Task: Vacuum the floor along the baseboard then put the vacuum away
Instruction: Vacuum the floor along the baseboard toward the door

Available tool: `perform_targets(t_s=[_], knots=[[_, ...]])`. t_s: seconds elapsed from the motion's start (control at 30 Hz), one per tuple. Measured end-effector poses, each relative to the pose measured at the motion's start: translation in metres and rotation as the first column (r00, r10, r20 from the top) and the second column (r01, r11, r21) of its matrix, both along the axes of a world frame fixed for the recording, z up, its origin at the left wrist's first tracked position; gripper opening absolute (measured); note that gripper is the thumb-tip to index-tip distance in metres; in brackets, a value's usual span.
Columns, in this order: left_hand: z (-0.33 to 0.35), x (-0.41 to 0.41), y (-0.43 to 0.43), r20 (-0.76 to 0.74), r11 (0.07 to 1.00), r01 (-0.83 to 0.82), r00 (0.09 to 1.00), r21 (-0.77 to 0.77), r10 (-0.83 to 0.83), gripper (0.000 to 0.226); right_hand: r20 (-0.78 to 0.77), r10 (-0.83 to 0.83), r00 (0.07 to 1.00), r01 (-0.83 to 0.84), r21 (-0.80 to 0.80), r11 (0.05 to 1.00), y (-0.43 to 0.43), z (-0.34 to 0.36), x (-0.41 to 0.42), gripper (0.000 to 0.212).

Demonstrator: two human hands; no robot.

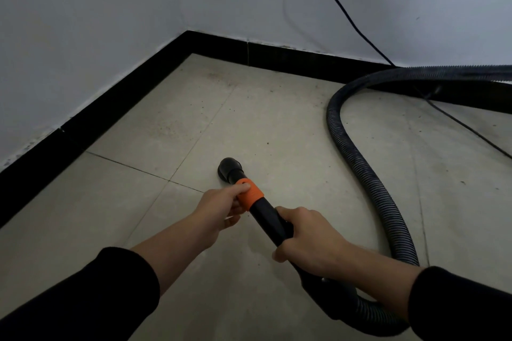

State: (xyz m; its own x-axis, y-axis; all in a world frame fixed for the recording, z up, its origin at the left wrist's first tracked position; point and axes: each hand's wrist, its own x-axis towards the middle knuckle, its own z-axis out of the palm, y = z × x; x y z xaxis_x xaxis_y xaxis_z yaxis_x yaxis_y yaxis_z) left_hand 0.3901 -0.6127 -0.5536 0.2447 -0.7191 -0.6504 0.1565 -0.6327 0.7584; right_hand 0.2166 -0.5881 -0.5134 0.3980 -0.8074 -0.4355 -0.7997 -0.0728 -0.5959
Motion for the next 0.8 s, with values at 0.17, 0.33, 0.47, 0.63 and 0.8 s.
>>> perform_targets(t_s=[0.17, 0.33, 0.47, 0.63, 0.8], knots=[[0.0, 0.011, -0.013, -0.004, 0.997, -0.072, 0.997, -0.031, 0.072, 0.036, 0.043, -0.022, 0.999, 0.022, -0.004, 1.0, -0.013, -0.005, 0.021, 0.028], [-0.003, 0.022, -0.038, -0.01, 0.982, -0.177, 0.984, -0.068, 0.177, 0.039, 0.093, -0.068, 0.993, 0.068, 0.001, 0.998, -0.036, -0.014, 0.046, 0.033], [-0.008, 0.037, -0.061, 0.001, 0.972, -0.223, 0.975, -0.08, 0.224, 0.031, 0.111, -0.048, 0.993, 0.045, 0.035, 0.998, -0.058, -0.023, 0.068, 0.035], [-0.005, 0.06, -0.089, 0.04, 0.954, -0.291, 0.955, -0.072, 0.294, 0.033, 0.117, -0.026, 0.993, 0.012, 0.118, 0.993, -0.094, -0.018, 0.098, 0.03], [0.019, 0.062, -0.102, 0.091, 0.945, -0.328, 0.941, 0.003, 0.327, 0.046, 0.091, -0.009, 0.996, -0.013, 0.231, 0.973, -0.115, 0.01, 0.11, 0.026]])
